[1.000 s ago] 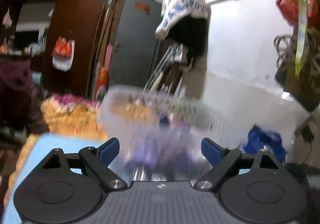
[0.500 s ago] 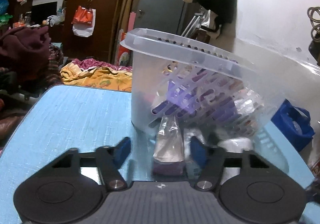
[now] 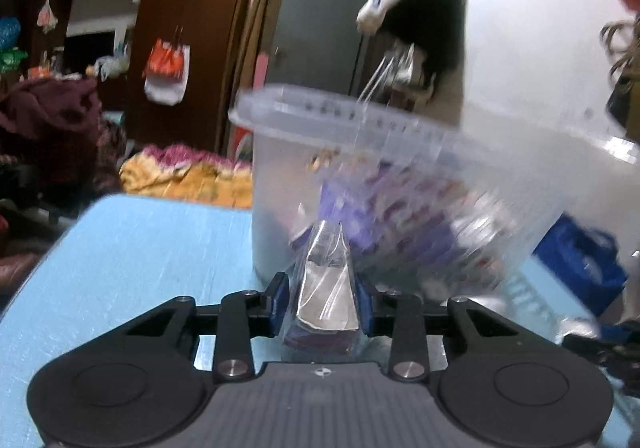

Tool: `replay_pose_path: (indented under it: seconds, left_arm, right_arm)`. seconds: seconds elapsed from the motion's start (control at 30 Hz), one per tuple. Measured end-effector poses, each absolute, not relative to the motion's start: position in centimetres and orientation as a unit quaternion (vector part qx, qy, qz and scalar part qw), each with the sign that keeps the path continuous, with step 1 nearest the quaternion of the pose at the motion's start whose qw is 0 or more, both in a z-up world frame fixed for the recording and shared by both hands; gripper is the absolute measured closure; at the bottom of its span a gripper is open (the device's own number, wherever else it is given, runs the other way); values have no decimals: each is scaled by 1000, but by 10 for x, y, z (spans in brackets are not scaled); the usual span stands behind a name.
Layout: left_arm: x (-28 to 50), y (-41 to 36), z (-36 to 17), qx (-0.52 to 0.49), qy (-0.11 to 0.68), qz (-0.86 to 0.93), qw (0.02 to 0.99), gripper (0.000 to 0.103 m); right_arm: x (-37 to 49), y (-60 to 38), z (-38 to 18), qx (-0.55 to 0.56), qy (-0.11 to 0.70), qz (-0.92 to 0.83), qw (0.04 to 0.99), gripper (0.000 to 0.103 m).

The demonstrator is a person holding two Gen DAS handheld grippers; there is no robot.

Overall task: Organize objects
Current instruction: 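Grasp a clear plastic bag with the left gripper while the right grasps a small wrapped bundle, then lift both items over the white basket and open both grippers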

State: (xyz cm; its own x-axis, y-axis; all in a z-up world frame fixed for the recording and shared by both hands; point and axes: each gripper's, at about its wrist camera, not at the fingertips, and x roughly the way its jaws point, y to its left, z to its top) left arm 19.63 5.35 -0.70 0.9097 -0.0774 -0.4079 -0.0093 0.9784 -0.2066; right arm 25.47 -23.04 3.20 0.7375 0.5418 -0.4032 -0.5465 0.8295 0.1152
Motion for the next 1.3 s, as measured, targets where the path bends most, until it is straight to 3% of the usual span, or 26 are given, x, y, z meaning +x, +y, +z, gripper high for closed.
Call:
replay_pose_path:
  seconds: [0.17,0.93,1.3]
  left_arm:
    - [178,59,-2,-123,161,-25,979,64]
    - [172,64,-3,-144,133,-38,980,64]
    - [129,54,20,-148,45,-121,981,64]
  right_arm:
    - [254,-244,30,23,206,290,934,57]
    - [241,-246,34,11,149,289,946,57]
    - [226,-255,60,28,104,327,939,58]
